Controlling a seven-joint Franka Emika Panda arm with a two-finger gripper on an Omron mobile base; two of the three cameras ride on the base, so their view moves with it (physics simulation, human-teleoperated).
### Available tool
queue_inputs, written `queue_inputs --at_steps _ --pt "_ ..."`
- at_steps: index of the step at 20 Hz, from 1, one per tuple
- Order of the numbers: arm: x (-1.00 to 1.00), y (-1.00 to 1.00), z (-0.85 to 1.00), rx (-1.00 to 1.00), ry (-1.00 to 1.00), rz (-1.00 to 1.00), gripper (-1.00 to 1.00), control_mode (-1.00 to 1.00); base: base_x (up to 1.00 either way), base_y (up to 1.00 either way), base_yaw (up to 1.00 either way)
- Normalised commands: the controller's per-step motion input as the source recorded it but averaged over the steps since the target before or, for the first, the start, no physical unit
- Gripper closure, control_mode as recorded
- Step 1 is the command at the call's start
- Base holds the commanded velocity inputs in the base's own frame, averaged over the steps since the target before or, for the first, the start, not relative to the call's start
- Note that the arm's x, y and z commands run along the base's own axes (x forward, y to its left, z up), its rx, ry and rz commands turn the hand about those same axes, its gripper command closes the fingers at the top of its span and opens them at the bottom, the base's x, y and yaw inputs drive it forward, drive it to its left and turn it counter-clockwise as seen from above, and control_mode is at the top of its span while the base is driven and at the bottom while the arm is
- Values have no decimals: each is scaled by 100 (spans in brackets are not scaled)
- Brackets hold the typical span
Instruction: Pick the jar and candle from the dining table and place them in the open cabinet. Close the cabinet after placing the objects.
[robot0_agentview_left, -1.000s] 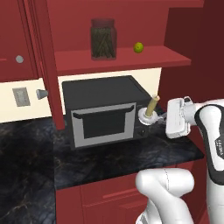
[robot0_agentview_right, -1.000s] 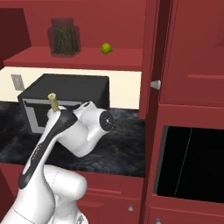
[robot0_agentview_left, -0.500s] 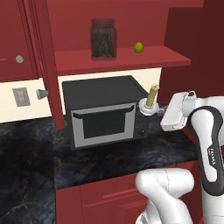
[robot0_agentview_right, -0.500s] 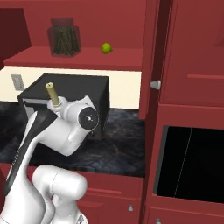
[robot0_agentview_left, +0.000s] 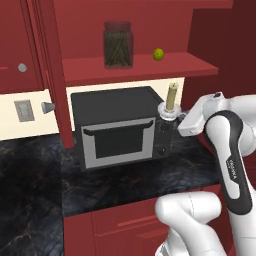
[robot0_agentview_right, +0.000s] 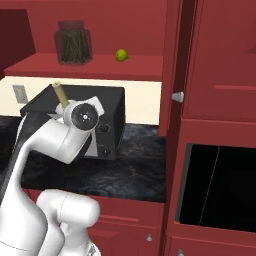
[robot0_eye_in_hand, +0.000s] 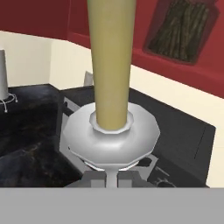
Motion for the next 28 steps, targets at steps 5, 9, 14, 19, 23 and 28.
queue_inputs --at_steps 5,9,14,19,23,28 --pt "17 -1 34 -5 0 -8 100 -100 0 0 0" --pt "15 0 32 -1 0 -6 100 -100 0 0 0" --pt "6 0 34 0 0 -5 100 -100 0 0 0" --pt "11 0 29 0 -1 -7 100 -100 0 0 0" --pt "0 -3 9 0 -8 -2 100 -100 0 0 0" --pt "1 -4 14 0 -10 0 100 -100 0 0 0"
